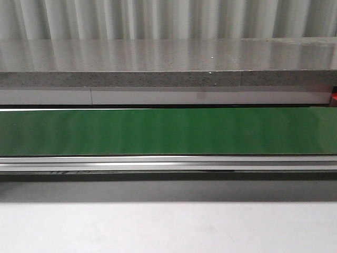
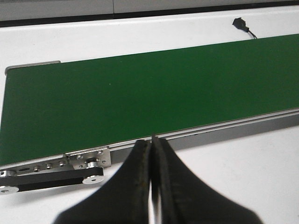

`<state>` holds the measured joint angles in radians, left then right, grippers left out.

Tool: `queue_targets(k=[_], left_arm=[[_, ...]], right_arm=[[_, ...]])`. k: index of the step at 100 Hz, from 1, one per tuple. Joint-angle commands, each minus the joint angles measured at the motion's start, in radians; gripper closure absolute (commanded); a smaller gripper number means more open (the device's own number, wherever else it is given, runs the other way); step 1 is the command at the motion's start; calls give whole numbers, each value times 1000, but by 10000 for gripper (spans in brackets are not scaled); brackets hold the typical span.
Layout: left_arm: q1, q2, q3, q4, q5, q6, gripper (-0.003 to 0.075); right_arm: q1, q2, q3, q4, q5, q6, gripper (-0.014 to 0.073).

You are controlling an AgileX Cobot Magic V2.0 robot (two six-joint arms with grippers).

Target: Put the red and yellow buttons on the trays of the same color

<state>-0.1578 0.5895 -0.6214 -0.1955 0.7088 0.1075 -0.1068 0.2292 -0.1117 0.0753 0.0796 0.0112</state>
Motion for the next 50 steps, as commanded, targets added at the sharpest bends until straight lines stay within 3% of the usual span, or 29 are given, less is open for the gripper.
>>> queue_targets(k=[1, 20, 38, 50], left_arm=[[-10, 0, -31, -19, -66, -2, 740], [-10, 0, -31, -19, -66, -2, 740], [-10, 0, -31, -19, -66, -2, 740], [-10, 0, -31, -19, -68, -2, 740]], right_arm=[[3, -14, 9, -136, -131, 136, 659], [51, -138, 101, -191, -161, 179, 659], [71, -259, 141, -172, -14, 179, 659], [71, -257, 141, -172, 1, 179, 659]])
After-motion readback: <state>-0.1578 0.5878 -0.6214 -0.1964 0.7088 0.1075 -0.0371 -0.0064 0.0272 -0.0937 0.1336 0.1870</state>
